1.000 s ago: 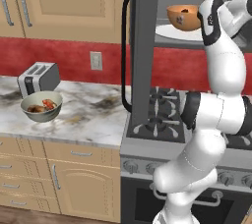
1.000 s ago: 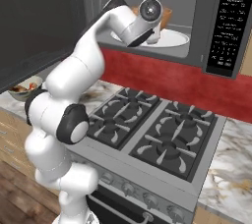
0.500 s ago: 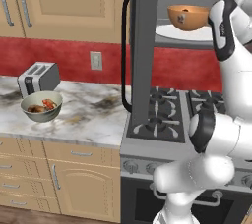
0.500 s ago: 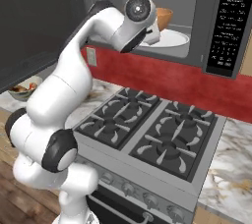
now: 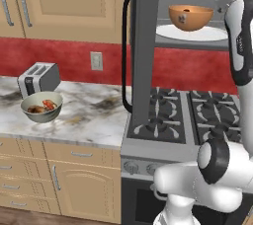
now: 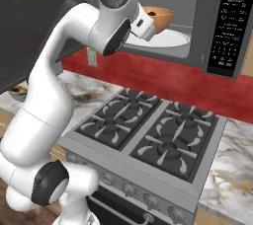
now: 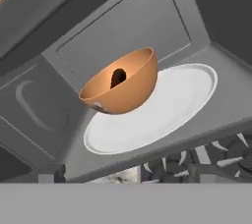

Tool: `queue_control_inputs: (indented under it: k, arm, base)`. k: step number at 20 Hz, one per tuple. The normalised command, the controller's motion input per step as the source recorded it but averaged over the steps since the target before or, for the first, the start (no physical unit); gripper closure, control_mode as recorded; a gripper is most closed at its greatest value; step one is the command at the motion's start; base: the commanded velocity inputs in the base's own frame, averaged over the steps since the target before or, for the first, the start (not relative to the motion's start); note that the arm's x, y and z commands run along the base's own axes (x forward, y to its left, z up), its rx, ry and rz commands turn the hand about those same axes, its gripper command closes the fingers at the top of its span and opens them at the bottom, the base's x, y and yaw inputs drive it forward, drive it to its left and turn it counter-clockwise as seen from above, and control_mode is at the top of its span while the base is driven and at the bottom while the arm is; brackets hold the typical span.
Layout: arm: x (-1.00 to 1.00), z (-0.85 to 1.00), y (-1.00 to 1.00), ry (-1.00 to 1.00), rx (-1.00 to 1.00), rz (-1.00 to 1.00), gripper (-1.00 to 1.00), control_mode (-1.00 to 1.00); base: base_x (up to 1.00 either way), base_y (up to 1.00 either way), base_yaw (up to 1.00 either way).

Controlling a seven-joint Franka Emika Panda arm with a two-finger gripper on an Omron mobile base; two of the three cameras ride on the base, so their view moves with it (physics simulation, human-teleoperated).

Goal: Place the bowl containing the sweet potato and garlic in the microwave. Close the microwave door and press the start button to microwave the meal.

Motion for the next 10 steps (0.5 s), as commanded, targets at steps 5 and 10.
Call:
queue_control_inputs:
  k: [5,10]
  arm:
    - [-1.00,0.00,0.62,0.11,-0.64,0.38,-1.00,-1.00]
    - [-1.00,0.00,0.67,0.02,-0.57,0.32,-1.00,-1.00]
  base:
    - [0.00,0.00,0.00]
    - [0.00,0.00,0.00]
